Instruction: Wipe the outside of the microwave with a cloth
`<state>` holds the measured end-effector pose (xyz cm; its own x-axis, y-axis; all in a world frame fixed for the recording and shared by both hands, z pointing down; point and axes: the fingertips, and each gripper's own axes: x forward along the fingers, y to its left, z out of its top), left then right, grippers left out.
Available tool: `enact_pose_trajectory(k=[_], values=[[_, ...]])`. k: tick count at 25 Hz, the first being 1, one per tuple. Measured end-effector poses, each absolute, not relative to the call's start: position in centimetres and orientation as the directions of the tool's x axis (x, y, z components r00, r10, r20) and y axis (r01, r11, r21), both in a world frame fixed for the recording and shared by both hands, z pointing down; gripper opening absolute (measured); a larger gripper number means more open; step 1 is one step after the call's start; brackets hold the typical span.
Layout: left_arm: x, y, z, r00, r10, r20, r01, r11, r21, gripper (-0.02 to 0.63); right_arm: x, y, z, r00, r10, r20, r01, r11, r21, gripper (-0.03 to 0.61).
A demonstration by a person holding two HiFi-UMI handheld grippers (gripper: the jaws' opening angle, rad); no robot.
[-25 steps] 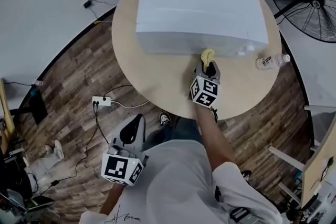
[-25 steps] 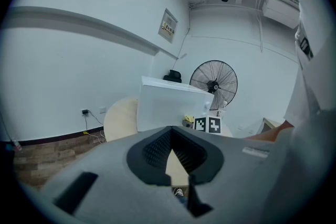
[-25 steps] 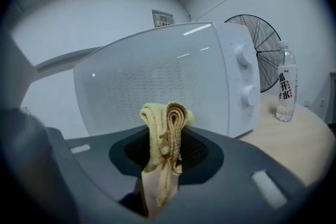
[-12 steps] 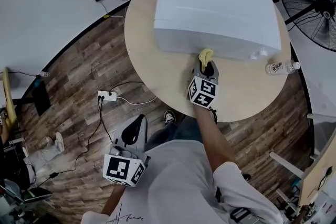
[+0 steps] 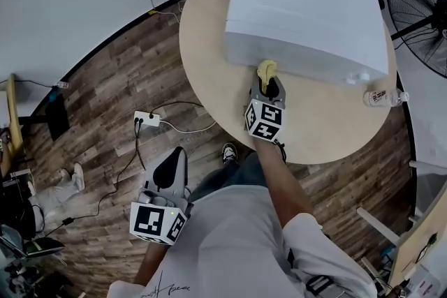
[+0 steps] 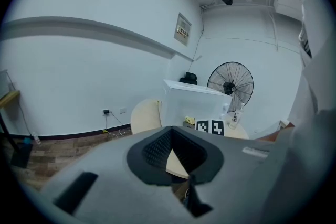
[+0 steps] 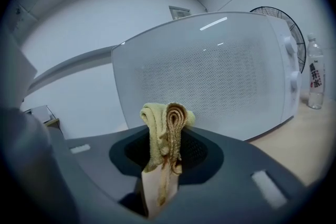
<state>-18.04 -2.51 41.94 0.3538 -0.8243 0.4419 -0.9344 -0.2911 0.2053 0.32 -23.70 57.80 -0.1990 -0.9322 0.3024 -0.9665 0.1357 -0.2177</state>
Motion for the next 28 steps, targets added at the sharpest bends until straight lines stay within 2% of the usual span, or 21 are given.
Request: enact_pose_trajectory(k=[18, 28], values=[[-18.8, -0.7, 42.4, 0.317, -0.828, 0.463, -0.946, -0.242, 0.215, -0.009, -9.2, -24.3, 58.0, -0.363, -0.887, 0.286, -0.915, 0.282, -0.289, 0.129], [-18.5, -1.4, 41.7, 0.335, -0.835, 0.436, -0.937, -0.245, 0.250, -0.009, -11.5, -23.2, 56.6, -0.482, -0.836, 0.263, -0.865, 0.406, -0.293, 0.129]])
